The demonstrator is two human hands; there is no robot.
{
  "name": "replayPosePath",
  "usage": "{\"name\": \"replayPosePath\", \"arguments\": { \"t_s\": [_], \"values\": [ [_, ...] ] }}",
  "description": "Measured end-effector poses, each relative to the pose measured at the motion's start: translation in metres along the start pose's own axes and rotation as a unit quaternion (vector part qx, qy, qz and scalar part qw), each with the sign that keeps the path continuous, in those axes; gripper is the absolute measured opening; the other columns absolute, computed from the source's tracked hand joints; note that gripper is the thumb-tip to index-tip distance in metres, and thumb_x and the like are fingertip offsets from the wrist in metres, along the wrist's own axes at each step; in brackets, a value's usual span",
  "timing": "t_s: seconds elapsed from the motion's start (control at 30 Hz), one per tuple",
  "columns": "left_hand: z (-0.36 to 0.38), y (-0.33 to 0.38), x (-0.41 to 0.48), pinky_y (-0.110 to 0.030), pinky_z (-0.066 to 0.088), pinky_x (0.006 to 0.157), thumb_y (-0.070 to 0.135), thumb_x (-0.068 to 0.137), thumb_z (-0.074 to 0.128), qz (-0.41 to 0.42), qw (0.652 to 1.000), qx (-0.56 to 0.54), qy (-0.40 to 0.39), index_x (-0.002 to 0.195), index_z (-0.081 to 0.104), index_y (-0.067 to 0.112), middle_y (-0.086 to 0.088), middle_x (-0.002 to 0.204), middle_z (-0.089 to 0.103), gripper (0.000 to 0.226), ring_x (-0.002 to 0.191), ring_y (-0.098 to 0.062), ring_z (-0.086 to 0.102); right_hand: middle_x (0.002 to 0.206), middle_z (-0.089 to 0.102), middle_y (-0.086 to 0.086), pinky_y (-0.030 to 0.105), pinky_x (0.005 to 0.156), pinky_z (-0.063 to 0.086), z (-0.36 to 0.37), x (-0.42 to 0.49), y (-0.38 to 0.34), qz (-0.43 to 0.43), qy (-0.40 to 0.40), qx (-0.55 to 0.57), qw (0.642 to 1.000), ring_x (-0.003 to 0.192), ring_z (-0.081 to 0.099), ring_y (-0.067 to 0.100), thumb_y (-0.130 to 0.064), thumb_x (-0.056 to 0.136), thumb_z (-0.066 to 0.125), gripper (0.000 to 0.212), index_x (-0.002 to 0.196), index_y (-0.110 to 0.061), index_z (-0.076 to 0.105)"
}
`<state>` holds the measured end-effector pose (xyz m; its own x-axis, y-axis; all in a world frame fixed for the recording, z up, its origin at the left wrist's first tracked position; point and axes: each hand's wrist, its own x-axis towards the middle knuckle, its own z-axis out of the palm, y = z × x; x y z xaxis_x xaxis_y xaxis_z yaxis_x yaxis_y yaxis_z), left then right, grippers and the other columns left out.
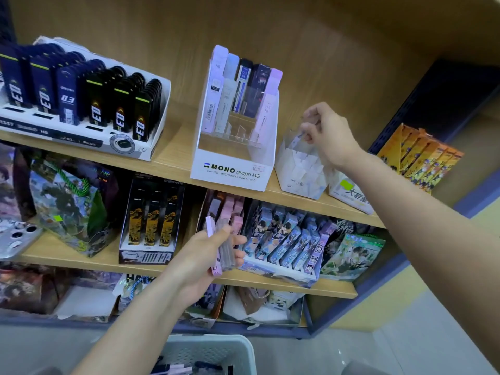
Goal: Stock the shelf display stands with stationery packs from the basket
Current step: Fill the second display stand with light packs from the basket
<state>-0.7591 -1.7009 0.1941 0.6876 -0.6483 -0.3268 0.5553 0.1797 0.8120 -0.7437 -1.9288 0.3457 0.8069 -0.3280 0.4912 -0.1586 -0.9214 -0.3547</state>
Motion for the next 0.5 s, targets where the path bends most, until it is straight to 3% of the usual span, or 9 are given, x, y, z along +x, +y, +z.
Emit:
{"name": "replayPosePath", "arguments": {
  "t_s": [0.1, 0.2, 0.3, 0.4, 0.5],
  "values": [
    [0.001, 0.001, -0.001, -0.028, 0.057, 0.052, 0.031, 0.095, 0.052, 0.001, 1.000, -0.013, -0.010, 0.111, 0.058, 0.015, -0.006, 0.081, 0.063, 0.023, 0.055, -0.013, 0.055, 0.089, 0.057, 0.006, 0.017, 0.064, 0.045, 0.000, 0.001, 0.004, -0.006, -0.018, -0.002, 1.000, 0.064, 0.054, 0.005, -0.008, 0.091, 0.059, 0.020, 0.109, -0.004, 0.050],
    [0.002, 0.002, -0.001, -0.017, 0.031, 0.033, 0.036, 0.095, 0.049, 0.006, 1.000, 0.028, -0.009, 0.111, 0.059, 0.023, 0.001, 0.070, 0.057, 0.023, 0.047, -0.009, 0.047, 0.094, 0.053, 0.004, 0.002, 0.060, 0.040, 0.004, 0.005, 0.009, -0.039, -0.015, -0.024, 0.999, 0.066, 0.052, 0.002, -0.007, 0.086, 0.066, 0.012, 0.097, -0.008, 0.060],
    [0.002, 0.000, 0.001, -0.016, 0.022, 0.034, 0.037, 0.096, 0.047, 0.017, 0.998, 0.053, -0.013, 0.106, 0.060, 0.017, 0.002, 0.063, 0.058, 0.026, 0.046, -0.009, 0.045, 0.096, 0.053, 0.002, -0.002, 0.059, 0.038, 0.012, 0.009, 0.013, -0.033, -0.012, -0.030, 0.999, 0.067, 0.050, 0.000, -0.006, 0.084, 0.067, 0.014, 0.097, -0.011, 0.064],
    [0.002, -0.003, 0.005, -0.018, 0.021, 0.037, 0.042, 0.096, 0.044, 0.010, 0.996, 0.091, -0.002, 0.092, 0.059, 0.006, -0.002, 0.058, 0.056, 0.038, 0.051, -0.012, 0.038, 0.096, 0.053, 0.001, 0.003, 0.060, 0.040, 0.019, 0.013, 0.015, -0.023, 0.003, -0.033, 0.999, 0.066, 0.050, -0.001, -0.005, 0.085, 0.065, 0.012, 0.090, -0.015, 0.061],
    [0.003, -0.003, 0.005, -0.018, 0.020, 0.035, 0.033, 0.100, 0.043, -0.003, 0.999, 0.052, 0.003, 0.102, 0.056, 0.006, -0.004, 0.064, 0.060, 0.030, 0.047, -0.013, 0.041, 0.100, 0.050, 0.000, 0.012, 0.065, 0.043, 0.022, 0.013, 0.015, -0.018, 0.011, -0.055, 0.998, 0.067, 0.049, -0.001, -0.009, 0.087, 0.064, 0.010, 0.091, -0.017, 0.059]
  ]
}}
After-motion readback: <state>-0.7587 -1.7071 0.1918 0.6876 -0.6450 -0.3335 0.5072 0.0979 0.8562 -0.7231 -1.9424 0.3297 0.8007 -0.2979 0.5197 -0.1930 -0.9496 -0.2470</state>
